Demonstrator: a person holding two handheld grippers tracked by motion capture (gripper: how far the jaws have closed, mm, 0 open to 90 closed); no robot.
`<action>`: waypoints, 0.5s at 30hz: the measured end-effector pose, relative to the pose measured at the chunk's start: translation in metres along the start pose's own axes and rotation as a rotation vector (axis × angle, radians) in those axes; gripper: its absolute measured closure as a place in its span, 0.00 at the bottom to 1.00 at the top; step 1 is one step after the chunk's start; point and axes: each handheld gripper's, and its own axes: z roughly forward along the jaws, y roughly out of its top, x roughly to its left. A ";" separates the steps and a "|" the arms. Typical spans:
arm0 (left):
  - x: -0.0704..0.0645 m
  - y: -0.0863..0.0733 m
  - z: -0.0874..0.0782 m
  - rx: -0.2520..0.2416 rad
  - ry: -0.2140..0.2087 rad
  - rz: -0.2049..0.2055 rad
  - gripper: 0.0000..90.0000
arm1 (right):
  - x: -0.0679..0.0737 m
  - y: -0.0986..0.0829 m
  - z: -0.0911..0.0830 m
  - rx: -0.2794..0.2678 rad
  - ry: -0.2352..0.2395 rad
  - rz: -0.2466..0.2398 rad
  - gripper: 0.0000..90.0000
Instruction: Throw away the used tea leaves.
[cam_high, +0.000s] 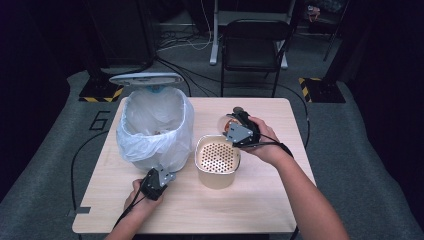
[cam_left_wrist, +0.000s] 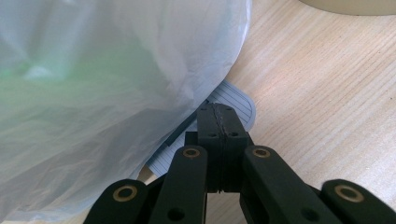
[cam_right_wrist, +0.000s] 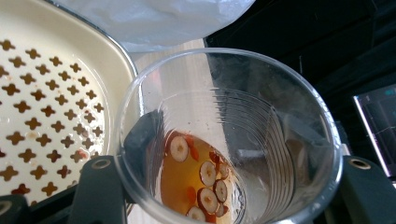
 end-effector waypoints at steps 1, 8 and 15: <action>0.000 0.000 0.000 0.000 0.000 -0.001 1.00 | 0.001 0.000 -0.001 0.010 -0.001 -0.014 0.42; 0.000 0.000 0.000 -0.001 0.004 0.001 1.00 | 0.010 0.005 -0.002 0.027 -0.034 -0.136 0.42; 0.000 0.000 0.000 -0.005 0.003 0.001 1.00 | 0.017 0.012 -0.004 0.038 -0.045 -0.232 0.42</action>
